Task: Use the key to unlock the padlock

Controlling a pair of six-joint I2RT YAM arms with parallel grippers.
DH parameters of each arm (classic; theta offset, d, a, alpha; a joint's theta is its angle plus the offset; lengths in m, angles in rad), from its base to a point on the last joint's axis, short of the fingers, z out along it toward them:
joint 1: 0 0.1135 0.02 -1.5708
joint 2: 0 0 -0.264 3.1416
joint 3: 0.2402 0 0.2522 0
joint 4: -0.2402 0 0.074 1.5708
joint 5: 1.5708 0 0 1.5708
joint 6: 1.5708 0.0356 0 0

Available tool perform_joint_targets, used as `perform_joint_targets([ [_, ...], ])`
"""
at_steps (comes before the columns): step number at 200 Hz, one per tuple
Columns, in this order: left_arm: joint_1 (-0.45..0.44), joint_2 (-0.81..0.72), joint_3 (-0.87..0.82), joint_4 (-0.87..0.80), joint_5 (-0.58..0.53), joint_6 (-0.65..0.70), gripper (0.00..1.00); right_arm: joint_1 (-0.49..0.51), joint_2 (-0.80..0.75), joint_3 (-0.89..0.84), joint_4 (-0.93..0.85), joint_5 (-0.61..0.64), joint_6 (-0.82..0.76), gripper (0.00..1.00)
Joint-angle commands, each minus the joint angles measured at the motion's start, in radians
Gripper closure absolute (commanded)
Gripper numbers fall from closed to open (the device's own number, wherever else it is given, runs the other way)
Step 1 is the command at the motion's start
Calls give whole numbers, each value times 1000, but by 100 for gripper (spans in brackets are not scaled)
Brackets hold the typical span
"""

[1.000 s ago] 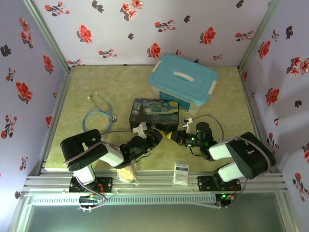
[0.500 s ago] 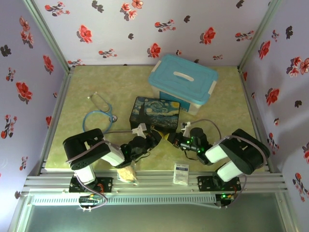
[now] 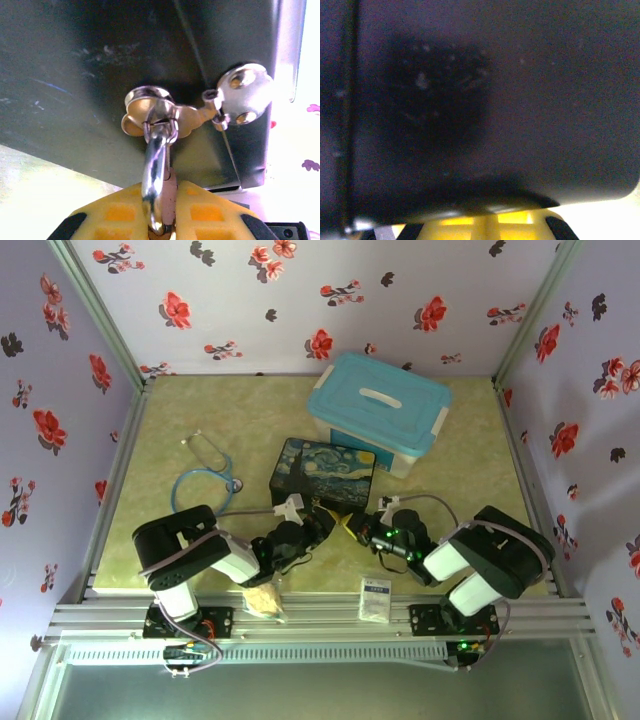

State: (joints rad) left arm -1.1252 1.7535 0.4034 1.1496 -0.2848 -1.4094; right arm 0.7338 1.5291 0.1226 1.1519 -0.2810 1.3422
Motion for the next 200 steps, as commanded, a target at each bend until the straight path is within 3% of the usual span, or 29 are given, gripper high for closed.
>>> perform_joint_targets([
  [1,-33,10,66,156,125,-15,100,60,-57,64,-97,11,-142,100],
  [34,-36,18,74,157,127,-23,100,112,-199,122,-363,64,-305,100],
  [51,-37,12,63,157,113,-17,100,107,-262,117,-434,76,-332,88],
  [60,-34,7,53,156,102,-22,100,103,-308,114,-516,99,-359,87],
  [75,-29,7,34,155,86,-31,100,115,-414,133,-769,205,-462,85],
  [89,-27,14,18,156,74,-52,100,145,-500,174,-1045,367,-569,73],
  [111,-27,20,5,156,66,-60,100,148,-552,202,-1205,429,-679,65],
  [148,-22,9,-20,154,45,-68,100,150,-573,210,-1255,442,-743,60],
  [165,-21,8,-28,156,45,-70,100,150,-591,193,-1219,424,-784,67],
  [175,-21,8,-29,152,44,-65,100,163,-608,193,-1209,425,-824,79],
  [185,-20,7,-29,140,44,-60,100,231,-645,201,-1224,525,-854,81],
  [200,-21,23,-37,131,37,-71,100,378,-711,159,-1151,715,-979,74],
])
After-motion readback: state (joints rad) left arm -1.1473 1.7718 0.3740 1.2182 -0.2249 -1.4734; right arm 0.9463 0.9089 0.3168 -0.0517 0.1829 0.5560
